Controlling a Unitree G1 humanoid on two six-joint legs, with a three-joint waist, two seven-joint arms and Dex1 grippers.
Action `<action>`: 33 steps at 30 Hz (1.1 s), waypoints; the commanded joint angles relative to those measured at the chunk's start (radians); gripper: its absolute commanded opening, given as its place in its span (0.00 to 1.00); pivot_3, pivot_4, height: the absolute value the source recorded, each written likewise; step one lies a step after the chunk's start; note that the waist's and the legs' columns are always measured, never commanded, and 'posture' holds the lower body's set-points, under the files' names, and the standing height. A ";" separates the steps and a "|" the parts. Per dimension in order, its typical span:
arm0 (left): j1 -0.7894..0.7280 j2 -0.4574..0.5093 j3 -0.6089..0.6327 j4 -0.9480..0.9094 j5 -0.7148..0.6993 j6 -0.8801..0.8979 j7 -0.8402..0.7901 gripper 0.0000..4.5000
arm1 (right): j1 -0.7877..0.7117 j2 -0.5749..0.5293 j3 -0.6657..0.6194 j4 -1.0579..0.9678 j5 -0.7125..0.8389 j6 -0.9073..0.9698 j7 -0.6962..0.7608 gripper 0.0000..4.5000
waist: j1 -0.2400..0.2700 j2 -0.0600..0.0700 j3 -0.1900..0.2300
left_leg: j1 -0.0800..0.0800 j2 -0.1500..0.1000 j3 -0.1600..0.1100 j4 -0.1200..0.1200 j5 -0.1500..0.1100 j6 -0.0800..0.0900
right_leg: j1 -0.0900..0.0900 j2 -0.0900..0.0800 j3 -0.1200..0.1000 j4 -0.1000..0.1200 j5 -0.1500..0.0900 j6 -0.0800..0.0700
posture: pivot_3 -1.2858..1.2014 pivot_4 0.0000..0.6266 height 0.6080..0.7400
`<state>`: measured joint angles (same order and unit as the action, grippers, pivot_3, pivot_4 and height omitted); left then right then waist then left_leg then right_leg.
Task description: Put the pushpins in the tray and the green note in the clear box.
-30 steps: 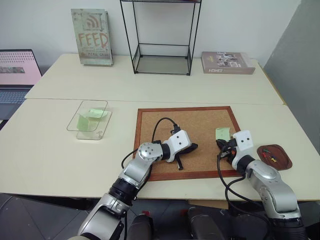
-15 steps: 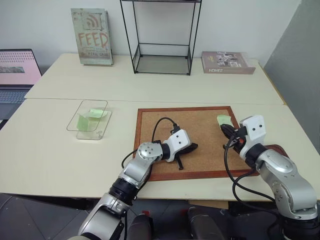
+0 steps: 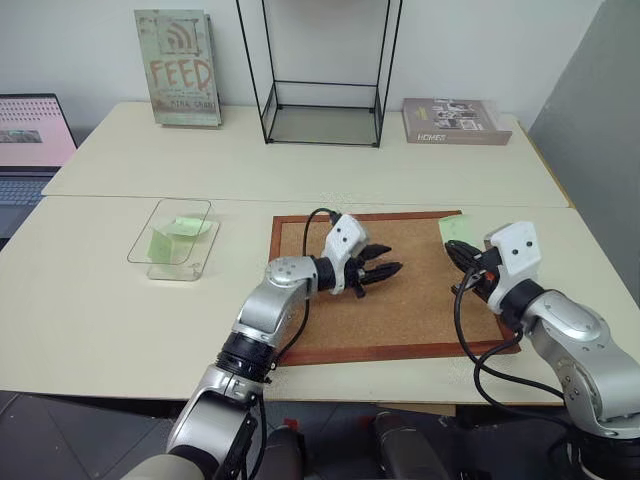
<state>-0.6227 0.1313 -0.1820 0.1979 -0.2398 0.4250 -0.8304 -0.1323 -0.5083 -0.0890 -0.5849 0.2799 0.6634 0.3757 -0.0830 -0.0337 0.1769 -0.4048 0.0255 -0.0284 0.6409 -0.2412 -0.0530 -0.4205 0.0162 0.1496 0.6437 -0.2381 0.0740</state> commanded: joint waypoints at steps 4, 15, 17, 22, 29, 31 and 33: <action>-0.082 -0.104 0.148 -0.030 -0.186 0.225 0.116 0.87 | 0.016 -0.047 0.067 -0.031 -0.101 -0.154 0.034 0.00 | 0.000 -0.001 0.000 | 0.000 0.000 0.000 0.001 0.000 0.000 | 0.000 0.000 0.000 0.000 0.000 0.000 | 0.52 0.24 1.00; -0.106 -0.206 0.236 -0.044 -0.383 0.487 0.210 0.93 | 0.021 -0.081 0.159 -0.044 -0.226 -0.294 0.074 0.00 | 0.000 -0.001 0.001 | 0.000 0.000 -0.001 0.001 0.000 0.000 | 0.000 0.000 0.000 0.000 0.000 0.001 | 0.52 0.24 1.00; -0.109 -0.212 0.229 -0.032 -0.389 0.496 0.217 0.93 | 0.018 -0.087 0.171 -0.045 -0.241 -0.303 0.084 0.00 | 0.000 -0.001 0.001 | 0.000 0.000 -0.001 0.001 0.000 0.000 | 0.000 0.000 0.000 0.001 0.000 0.001 | 0.52 0.24 1.00; -0.124 -0.235 0.255 0.006 -0.406 0.488 0.247 0.93 | 0.013 -0.081 0.187 -0.048 -0.260 -0.307 0.093 0.00 | 0.000 -0.001 0.001 | 0.001 0.000 -0.001 0.002 0.000 0.000 | 0.001 0.000 0.000 0.001 0.000 0.000 | 0.52 0.24 1.00; -0.123 -0.251 0.265 0.025 -0.411 0.466 0.259 0.67 | 0.013 -0.070 0.201 -0.055 -0.280 -0.303 0.102 0.00 | 0.000 -0.001 0.001 | 0.000 0.000 -0.001 0.002 0.000 0.000 | 0.001 0.000 0.000 0.001 0.000 0.000 | 0.52 0.24 1.00; -0.122 -0.253 0.269 0.028 -0.412 0.465 0.261 0.59 | 0.015 -0.069 0.200 -0.058 -0.281 -0.303 0.104 0.00 | 0.001 -0.001 0.001 | 0.000 -0.001 -0.001 0.002 0.000 0.000 | 0.001 0.000 0.000 0.001 0.000 0.000 | 0.52 0.24 1.00; -0.121 -0.253 0.270 0.029 -0.414 0.467 0.260 0.50 | 0.016 -0.068 0.200 -0.059 -0.283 -0.304 0.106 0.00 | 0.001 -0.001 0.001 | 0.000 -0.001 -0.001 0.002 0.000 0.000 | 0.001 0.000 0.000 0.001 0.000 0.001 | 0.52 0.24 1.00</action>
<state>-0.7245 -0.1104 0.0849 0.2412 -0.6276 0.9063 -0.5708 -0.1072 -0.5794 0.1210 -0.5946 0.0032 0.3789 0.4786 -0.0824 -0.0348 0.1775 -0.4043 0.0250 -0.0290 0.6430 -0.2411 -0.0532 -0.4199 0.0164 0.1494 0.6446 -0.2378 0.0745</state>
